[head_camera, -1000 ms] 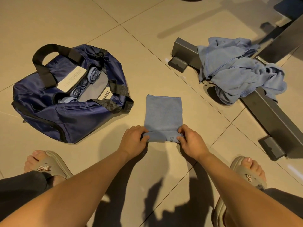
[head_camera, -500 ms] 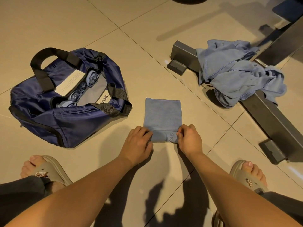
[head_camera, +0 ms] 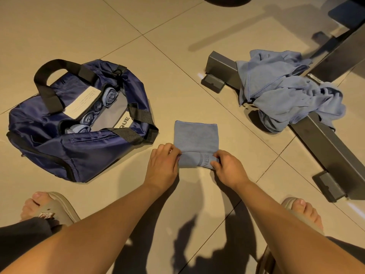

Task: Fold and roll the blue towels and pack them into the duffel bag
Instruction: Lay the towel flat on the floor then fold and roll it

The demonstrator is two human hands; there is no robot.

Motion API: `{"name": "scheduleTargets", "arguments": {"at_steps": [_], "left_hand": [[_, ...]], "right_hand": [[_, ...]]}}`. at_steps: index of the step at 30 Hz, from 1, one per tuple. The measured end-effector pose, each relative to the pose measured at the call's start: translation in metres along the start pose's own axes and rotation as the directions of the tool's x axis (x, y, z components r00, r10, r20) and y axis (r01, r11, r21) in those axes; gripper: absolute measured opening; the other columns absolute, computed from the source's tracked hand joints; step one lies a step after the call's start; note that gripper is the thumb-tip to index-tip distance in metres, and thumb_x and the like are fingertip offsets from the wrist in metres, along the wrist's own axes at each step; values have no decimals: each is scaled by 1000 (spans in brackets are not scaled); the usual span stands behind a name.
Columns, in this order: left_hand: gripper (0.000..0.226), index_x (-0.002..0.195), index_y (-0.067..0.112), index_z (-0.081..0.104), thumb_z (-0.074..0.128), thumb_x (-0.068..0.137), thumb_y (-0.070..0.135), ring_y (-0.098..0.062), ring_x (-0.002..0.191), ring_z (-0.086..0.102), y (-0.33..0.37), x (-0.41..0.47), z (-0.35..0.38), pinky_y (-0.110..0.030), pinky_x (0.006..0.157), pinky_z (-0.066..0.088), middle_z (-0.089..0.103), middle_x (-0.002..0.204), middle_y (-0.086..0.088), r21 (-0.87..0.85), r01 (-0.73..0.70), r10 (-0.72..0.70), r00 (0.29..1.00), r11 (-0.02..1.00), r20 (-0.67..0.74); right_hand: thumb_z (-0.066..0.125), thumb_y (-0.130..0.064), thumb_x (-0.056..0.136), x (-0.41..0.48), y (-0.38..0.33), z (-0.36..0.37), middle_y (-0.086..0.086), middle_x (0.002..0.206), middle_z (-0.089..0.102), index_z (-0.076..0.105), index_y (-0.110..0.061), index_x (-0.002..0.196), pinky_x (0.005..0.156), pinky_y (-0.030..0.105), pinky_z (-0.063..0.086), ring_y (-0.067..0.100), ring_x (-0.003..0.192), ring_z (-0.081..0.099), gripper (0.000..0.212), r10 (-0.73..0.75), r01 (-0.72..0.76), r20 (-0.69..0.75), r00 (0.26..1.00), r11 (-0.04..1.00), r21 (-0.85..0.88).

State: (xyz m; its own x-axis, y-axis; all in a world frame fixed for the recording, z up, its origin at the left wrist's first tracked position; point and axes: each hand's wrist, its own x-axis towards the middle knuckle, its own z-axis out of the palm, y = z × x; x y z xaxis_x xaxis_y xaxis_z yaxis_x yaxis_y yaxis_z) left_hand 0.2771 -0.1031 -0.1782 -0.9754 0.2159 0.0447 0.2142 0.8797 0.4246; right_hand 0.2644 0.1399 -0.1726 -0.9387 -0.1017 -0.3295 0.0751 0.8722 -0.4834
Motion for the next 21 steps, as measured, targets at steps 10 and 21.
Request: {"name": "scheduleTargets", "arguments": {"at_steps": [10,21], "left_hand": [[29,124,19,64,53,100,28,-24,105,50,-4,15,1,-39,93,42,54,111,-3,-54,129,-120,981,990,153],[17,83,17,56,56,90,33,-28,83,54,-17,37,-20,-40,66,40,54,86,-4,-124,226,-149,884,966,444]], "right_hand": [[66,-32,92,-2,-9,0,-3,108,55,55,-18,113,68,34,45,17,90,54,28,-119,118,-168,979,993,-20],[64,-17,95,32,3,-15,3,91,69,66,-20,86,77,31,49,25,85,63,10,76,-128,234,969,969,213]]}}
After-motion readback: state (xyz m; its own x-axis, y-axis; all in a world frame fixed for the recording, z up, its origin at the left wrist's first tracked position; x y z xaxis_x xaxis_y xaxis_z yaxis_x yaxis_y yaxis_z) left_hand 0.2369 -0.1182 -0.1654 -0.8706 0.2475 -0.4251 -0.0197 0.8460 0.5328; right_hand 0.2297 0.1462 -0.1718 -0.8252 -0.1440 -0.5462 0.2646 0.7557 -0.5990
